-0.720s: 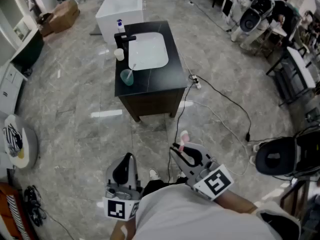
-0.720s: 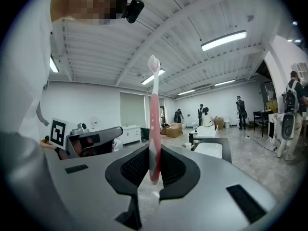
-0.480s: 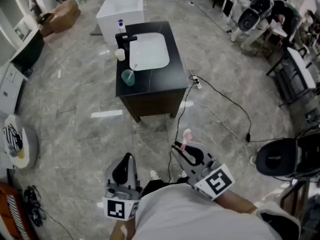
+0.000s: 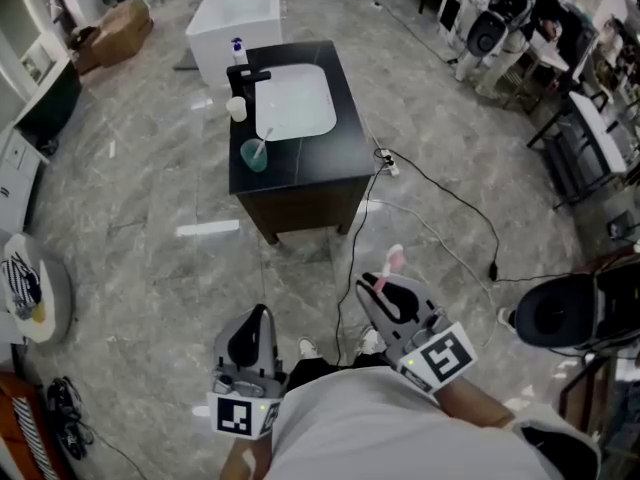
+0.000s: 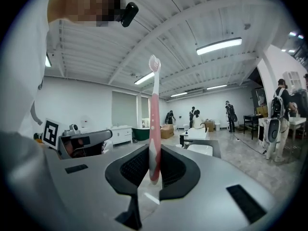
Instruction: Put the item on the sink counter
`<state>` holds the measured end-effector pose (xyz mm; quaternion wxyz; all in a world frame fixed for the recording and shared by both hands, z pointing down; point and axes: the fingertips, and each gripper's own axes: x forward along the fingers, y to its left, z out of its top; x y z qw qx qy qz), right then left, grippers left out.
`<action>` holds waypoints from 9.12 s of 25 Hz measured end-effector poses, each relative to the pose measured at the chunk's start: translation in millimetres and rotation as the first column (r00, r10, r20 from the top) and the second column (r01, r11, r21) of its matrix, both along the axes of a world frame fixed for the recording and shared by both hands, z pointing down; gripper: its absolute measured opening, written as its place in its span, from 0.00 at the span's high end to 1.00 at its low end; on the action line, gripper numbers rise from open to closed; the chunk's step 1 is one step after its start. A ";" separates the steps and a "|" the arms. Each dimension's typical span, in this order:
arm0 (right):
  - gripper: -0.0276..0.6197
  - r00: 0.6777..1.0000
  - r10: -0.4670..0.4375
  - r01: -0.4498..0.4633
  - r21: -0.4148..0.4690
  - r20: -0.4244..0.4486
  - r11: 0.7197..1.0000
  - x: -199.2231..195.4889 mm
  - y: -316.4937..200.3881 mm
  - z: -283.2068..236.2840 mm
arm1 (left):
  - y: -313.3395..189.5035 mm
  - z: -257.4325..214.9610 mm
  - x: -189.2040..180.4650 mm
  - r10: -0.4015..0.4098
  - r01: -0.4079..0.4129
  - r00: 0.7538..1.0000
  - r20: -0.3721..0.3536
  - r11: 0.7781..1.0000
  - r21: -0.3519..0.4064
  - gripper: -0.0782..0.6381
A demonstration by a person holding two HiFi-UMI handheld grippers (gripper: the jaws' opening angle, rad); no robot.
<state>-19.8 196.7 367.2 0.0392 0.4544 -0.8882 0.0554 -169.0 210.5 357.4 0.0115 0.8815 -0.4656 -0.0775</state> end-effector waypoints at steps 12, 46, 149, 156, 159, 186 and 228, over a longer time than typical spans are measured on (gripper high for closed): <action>0.86 0.993 0.107 -0.107 0.003 -0.045 0.994 -12.8 -9.7 1.0 | -20.3 15.1 -37.9 0.055 -0.055 0.998 -0.016 0.998 -0.011 0.88; 0.86 0.996 -0.089 0.090 -0.030 0.026 0.995 115.8 -205.7 17.4 | -177.4 -1.8 100.7 -0.139 0.139 0.989 0.052 0.990 -0.009 0.89; 0.86 0.959 -0.074 -0.158 -0.733 -0.273 0.662 26.4 -417.8 347.6 | -347.2 70.2 -15.1 -0.151 0.114 0.975 -0.161 0.970 -0.216 0.89; 0.86 0.963 -0.068 -0.157 -0.747 -0.261 0.646 25.3 -416.0 350.6 | -347.6 73.6 -16.6 -0.154 0.115 0.975 -0.162 0.968 -0.224 0.89; 0.86 0.964 -0.062 -0.163 -0.756 -0.260 0.633 26.6 -416.3 352.9 | -347.8 74.7 -15.3 -0.151 0.112 0.975 -0.161 0.967 -0.230 0.89; 0.86 0.967 -0.050 -0.176 -0.801 -0.248 0.572 25.0 -409.9 363.0 | -345.6 79.4 -20.0 -0.157 0.112 0.971 -0.179 0.964 -0.240 0.89; 0.84 0.977 0.020 -0.169 -0.717 -0.212 0.677 54.0 -458.0 309.9 | -308.8 43.8 14.3 -0.168 0.149 0.979 -0.111 0.975 -0.163 0.89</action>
